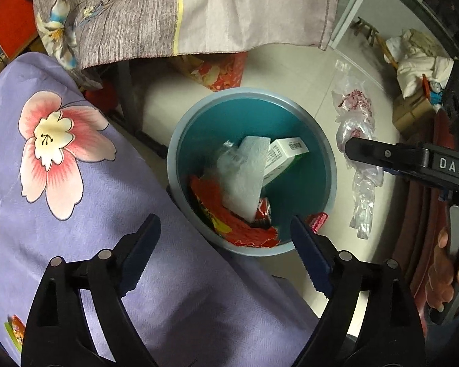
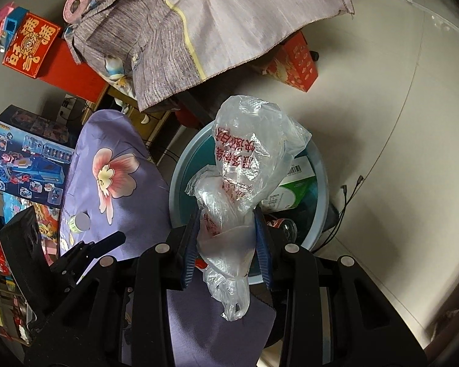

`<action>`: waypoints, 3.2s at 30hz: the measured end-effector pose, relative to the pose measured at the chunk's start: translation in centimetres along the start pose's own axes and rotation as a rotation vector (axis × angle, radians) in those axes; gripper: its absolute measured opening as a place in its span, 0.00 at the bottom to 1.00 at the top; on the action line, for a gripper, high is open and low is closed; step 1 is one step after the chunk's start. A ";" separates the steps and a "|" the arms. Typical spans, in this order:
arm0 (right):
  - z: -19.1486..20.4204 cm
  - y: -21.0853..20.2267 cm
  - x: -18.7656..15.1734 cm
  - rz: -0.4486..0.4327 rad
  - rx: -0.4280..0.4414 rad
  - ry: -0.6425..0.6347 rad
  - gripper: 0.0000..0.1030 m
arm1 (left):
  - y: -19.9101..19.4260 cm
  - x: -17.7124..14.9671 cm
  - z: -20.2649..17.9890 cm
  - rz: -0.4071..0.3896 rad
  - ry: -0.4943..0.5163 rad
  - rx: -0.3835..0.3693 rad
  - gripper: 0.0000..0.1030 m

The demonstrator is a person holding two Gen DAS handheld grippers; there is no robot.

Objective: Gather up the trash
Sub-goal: 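Carry the snack packet and plastic bag over the teal bin and open both tools, then move both tools back over the tablecloth toward the water bottle and pill bottle, then grasp the blue-label water bottle with the left tool while the right tool grasps the white-green pill bottle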

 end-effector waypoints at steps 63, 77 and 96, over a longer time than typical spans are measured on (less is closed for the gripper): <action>24.6 12.7 -13.6 0.312 -0.071 -0.387 0.80 | -10.7 -20.9 27.3 -0.121 -0.463 0.097 0.96; 33.8 20.7 -21.6 0.490 -0.132 -0.581 0.83 | -12.8 -31.7 41.6 -0.129 -0.716 0.185 0.96; 40.7 28.6 -26.0 0.580 -0.198 -0.775 0.83 | -11.1 -38.6 55.7 -0.054 -0.746 0.358 0.96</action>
Point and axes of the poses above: each gripper's, at about its wrist camera, not at the fingertips, and y roughly the way its jaws point, z to its left, x to its top, the point moved 6 cm from there along y, roughly the way its jaws point, and after that the axes turned 11 degrees about x, right-handed, at the moved point
